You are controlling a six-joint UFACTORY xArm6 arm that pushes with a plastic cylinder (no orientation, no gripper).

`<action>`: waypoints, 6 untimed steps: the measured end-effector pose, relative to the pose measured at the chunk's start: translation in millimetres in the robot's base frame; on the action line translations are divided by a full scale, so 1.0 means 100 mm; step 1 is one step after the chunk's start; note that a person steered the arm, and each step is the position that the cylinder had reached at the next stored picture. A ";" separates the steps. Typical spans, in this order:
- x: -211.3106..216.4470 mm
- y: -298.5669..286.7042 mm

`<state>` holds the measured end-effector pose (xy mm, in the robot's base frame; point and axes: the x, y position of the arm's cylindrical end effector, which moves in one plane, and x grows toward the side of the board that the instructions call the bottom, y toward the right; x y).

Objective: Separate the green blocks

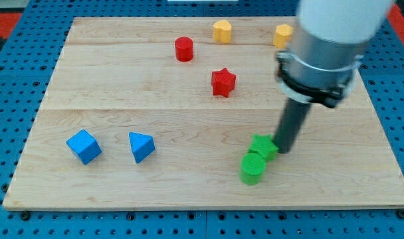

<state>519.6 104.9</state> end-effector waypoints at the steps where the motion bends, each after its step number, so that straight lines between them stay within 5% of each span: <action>1: 0.28 0.36; 3: 0.29 -0.19; 5: -0.41 -1.17; 6: -0.38 -0.97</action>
